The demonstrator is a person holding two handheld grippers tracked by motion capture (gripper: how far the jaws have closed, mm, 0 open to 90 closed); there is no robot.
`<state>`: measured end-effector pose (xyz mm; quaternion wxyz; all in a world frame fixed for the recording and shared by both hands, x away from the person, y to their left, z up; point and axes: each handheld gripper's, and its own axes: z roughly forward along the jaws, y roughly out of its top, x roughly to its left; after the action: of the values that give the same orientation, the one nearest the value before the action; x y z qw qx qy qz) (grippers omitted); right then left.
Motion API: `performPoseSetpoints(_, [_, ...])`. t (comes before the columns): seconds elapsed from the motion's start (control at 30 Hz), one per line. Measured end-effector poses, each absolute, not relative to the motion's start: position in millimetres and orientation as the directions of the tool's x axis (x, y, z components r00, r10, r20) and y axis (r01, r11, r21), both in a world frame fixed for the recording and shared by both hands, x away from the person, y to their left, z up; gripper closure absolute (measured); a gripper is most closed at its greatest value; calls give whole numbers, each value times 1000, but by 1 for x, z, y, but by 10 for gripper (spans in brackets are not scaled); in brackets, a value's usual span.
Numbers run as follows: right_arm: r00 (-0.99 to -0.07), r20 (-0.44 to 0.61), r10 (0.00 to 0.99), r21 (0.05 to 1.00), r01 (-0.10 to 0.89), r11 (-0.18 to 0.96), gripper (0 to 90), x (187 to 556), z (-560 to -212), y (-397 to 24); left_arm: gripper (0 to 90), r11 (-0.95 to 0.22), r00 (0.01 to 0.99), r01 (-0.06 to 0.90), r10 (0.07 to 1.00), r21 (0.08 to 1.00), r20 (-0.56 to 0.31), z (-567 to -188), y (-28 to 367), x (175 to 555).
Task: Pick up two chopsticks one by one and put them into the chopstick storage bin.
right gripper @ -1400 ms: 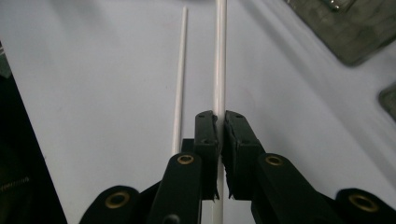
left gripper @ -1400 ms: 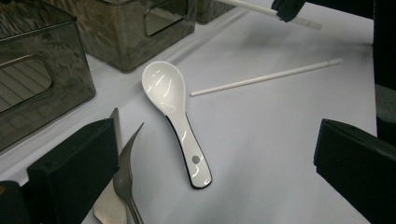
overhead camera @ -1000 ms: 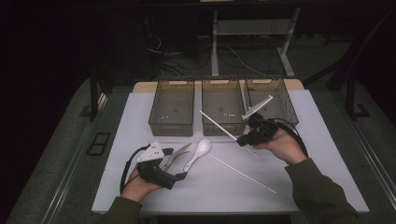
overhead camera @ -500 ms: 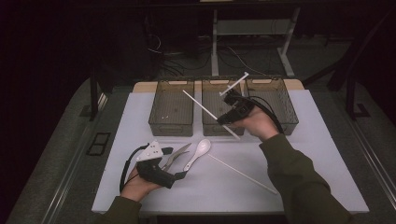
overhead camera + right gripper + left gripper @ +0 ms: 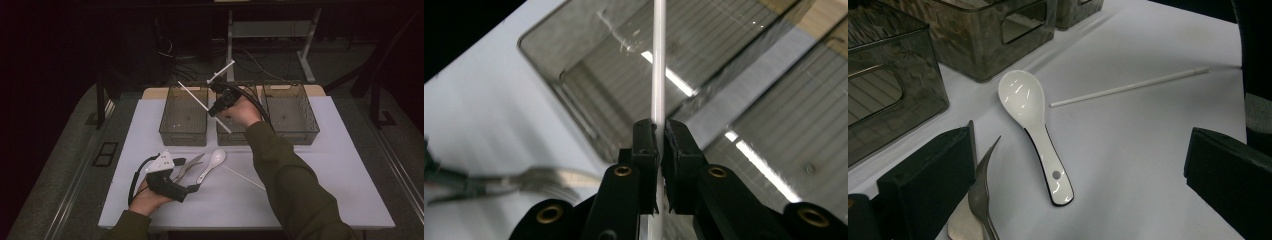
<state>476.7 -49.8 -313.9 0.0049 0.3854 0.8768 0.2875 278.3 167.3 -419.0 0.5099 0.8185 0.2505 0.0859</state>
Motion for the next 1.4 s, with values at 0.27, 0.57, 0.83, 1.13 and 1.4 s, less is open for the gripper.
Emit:
performPoseSetpoints(0.27, [-646,261,717,485,730,481,839,504,-326,-15,0,-362,867,314,486,878,-109,-418,167,278])
performPoseSetpoints(0.57, [-602,283,747,474,765,437,839,517,-344,0,0,-358,869,314,482,879,-114,-418,167,278])
performPoseSetpoints(0.83, [-591,276,758,476,769,427,838,524,-349,12,0,-349,869,317,480,882,-122,-418,167,278])
performPoseSetpoints(1.13, [-567,277,775,460,787,411,837,528,-364,21,0,-367,875,314,469,876,-118,-418,168,278])
performPoseSetpoints(1.4, [-584,261,769,442,780,442,748,526,-371,28,0,-366,876,313,468,877,-117,-418,167,278])
